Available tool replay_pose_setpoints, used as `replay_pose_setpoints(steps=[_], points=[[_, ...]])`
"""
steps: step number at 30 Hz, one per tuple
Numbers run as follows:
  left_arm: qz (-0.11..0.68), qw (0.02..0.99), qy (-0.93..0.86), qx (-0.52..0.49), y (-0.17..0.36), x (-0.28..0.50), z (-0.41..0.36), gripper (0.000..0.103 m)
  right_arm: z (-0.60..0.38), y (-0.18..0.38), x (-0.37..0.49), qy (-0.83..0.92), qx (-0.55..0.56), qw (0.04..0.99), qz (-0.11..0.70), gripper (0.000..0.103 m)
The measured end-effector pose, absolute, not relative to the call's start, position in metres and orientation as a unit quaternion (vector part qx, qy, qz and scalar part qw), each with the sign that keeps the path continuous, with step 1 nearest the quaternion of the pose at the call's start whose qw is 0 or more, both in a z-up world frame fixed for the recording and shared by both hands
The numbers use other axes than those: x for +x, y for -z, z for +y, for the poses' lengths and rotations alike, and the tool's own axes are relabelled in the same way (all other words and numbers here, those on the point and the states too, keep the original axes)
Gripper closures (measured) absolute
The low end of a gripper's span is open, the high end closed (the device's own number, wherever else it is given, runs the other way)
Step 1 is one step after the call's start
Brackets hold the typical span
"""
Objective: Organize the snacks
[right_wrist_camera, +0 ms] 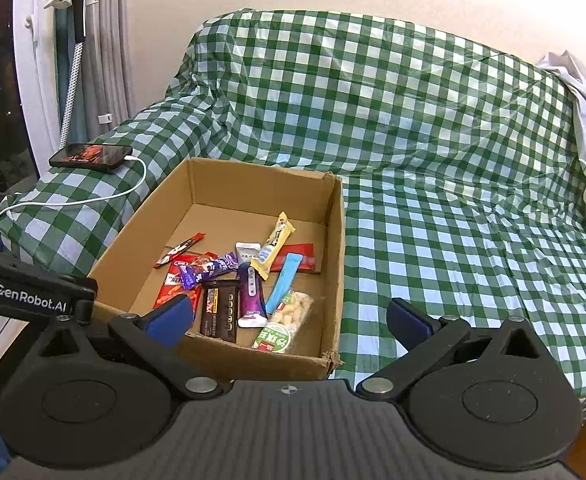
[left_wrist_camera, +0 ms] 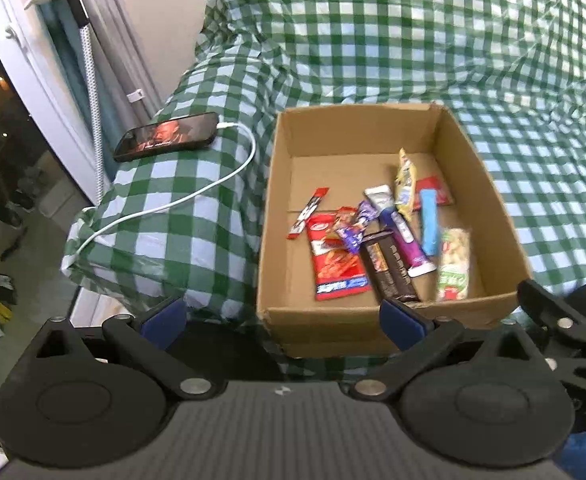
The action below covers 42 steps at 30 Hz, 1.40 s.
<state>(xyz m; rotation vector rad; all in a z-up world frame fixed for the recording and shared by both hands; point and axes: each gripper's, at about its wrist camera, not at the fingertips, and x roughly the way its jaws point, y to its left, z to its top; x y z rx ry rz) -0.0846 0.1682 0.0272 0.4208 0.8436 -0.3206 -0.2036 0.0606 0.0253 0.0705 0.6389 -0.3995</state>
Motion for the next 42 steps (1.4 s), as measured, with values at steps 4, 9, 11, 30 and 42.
replay_pose_setpoints(steps=[4, 9, 11, 30, 42], points=[[0.422, 0.872, 0.155, 0.196, -0.023, -0.080, 0.172, 0.000, 0.060, -0.022, -0.203, 0.188, 0.037, 0.928, 0.318, 0.001], [0.420, 0.876, 0.151, 0.181, -0.024, -0.076, 0.176, 0.000, 0.060, -0.019, -0.202, 0.182, 0.033, 0.929, 0.321, 0.001], [0.426, 0.873, 0.156, 0.180, -0.023, -0.075, 0.175, 0.000, 0.059, -0.018, -0.202, 0.182, 0.032, 0.928, 0.323, 0.001], [0.414, 0.874, 0.155, 0.201, -0.020, -0.079, 0.169, 0.000, 0.056, -0.015, -0.199, 0.179, 0.035, 0.927, 0.329, 0.001], [0.410, 0.877, 0.142, 0.207, -0.017, -0.078, 0.168, 0.000, 0.054, -0.012, -0.198, 0.174, 0.039, 0.927, 0.331, 0.001]])
